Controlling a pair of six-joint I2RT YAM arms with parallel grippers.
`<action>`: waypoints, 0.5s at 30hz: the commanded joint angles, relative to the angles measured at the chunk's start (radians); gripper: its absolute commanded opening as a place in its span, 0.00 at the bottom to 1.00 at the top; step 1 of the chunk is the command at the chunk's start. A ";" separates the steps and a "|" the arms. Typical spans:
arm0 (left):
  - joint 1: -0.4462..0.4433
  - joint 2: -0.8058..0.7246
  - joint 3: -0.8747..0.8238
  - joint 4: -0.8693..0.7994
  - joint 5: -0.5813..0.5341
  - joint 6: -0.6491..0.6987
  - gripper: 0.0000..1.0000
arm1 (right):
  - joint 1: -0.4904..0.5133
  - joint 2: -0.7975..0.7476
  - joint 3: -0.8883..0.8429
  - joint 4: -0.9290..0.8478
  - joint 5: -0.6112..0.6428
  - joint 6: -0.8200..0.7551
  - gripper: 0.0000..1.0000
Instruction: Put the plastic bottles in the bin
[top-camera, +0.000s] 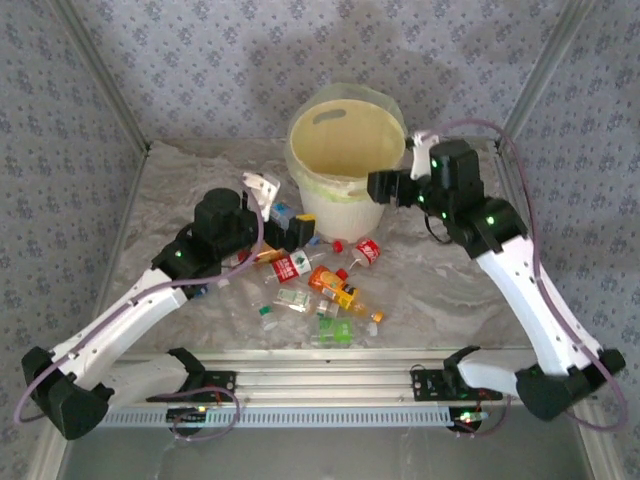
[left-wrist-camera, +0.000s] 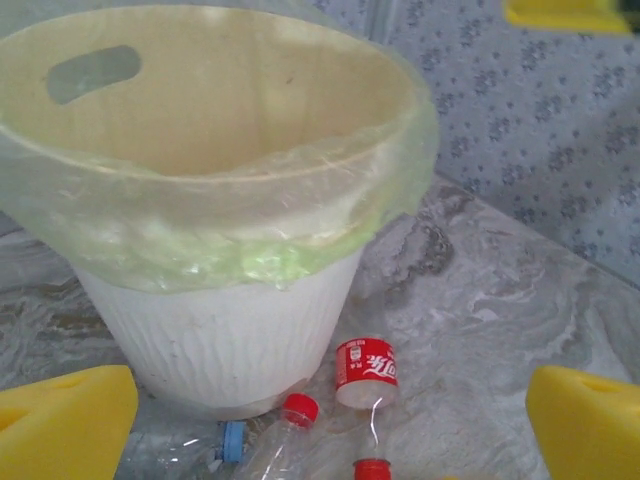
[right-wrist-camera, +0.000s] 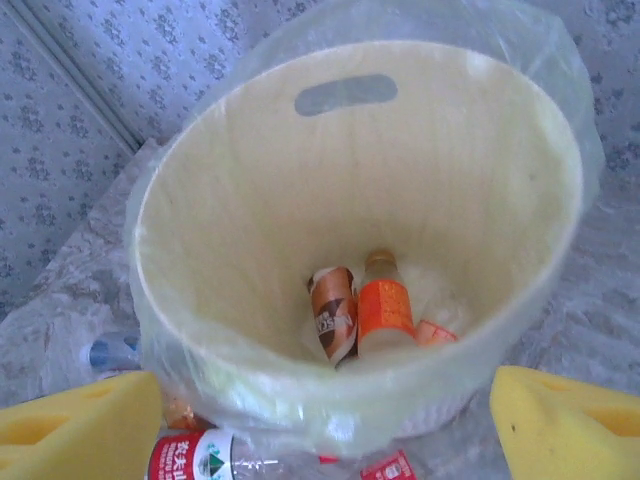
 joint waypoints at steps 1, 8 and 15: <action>0.042 0.049 0.097 -0.043 -0.053 -0.134 1.00 | 0.006 -0.113 -0.144 0.073 0.014 0.056 0.89; 0.093 0.236 0.283 -0.118 -0.109 -0.321 1.00 | 0.006 -0.295 -0.424 0.103 -0.016 0.103 0.90; 0.097 0.421 0.448 -0.193 -0.031 -0.437 1.00 | 0.000 -0.393 -0.515 0.027 -0.010 0.101 0.90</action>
